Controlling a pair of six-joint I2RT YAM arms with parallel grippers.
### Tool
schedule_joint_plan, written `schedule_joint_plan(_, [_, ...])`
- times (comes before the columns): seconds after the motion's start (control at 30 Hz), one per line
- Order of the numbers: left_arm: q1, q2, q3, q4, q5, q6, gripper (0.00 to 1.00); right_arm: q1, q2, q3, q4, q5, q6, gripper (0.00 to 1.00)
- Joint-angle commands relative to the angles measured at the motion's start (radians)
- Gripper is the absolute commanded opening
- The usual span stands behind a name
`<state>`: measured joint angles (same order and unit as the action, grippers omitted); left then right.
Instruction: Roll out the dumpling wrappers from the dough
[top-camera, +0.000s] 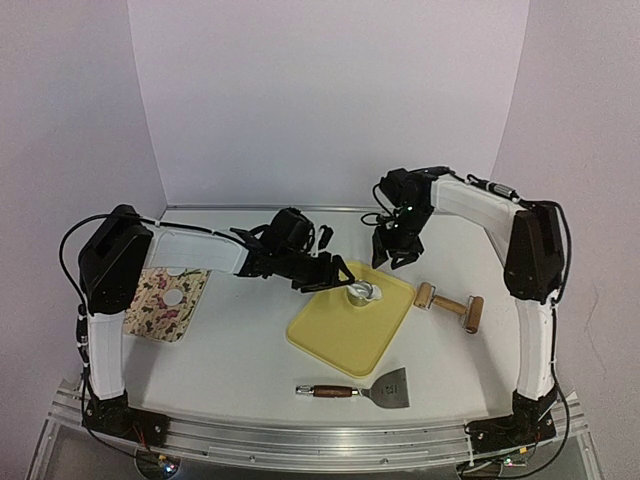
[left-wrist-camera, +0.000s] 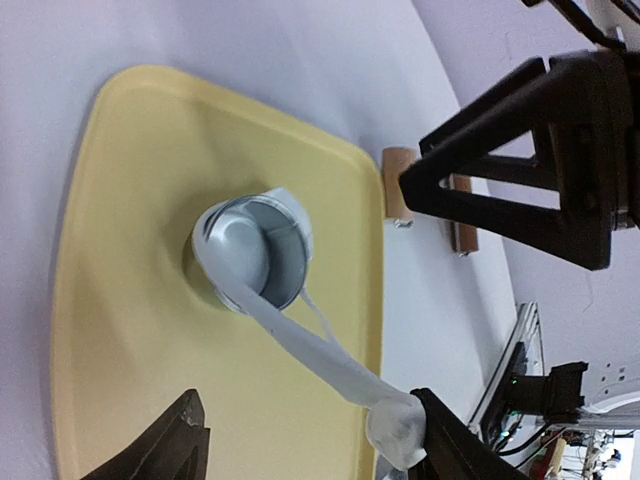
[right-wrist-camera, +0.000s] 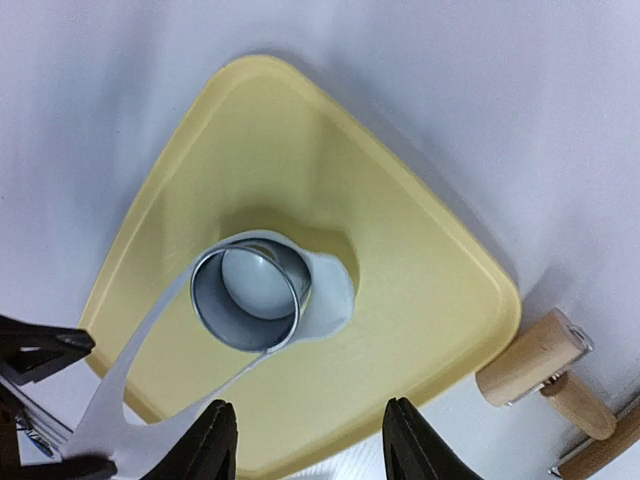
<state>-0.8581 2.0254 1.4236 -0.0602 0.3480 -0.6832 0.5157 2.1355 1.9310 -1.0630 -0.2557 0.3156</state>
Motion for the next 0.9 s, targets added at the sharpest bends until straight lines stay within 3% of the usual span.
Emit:
schedule_joint_plan(0.0, [0.009,0.045,0.111,0.042,0.065,-0.054,0.61,-0.047,-0.219,-0.181,0.156,-0.118,-0.076,0.51])
schedule_joint_plan(0.23, [0.028,0.100,0.163,0.049,0.137,-0.139,0.48,-0.063,-0.485,-0.572,0.547,-0.367,-0.157,0.56])
schedule_joint_plan(0.43, [0.037,0.120,0.188,0.032,0.145,-0.145,0.46,-0.003,-0.511,-0.645,0.608,-0.279,-0.188,0.56])
schedule_joint_plan(0.7, [0.081,-0.011,0.026,0.006,-0.028,-0.153,0.75,0.159,-0.444,-0.649,0.606,-0.064,-0.193,0.65])
schedule_joint_plan(0.87, [0.118,-0.077,-0.043,-0.043,-0.079,-0.130,0.85,0.266,-0.372,-0.625,0.603,-0.044,-0.244,0.67])
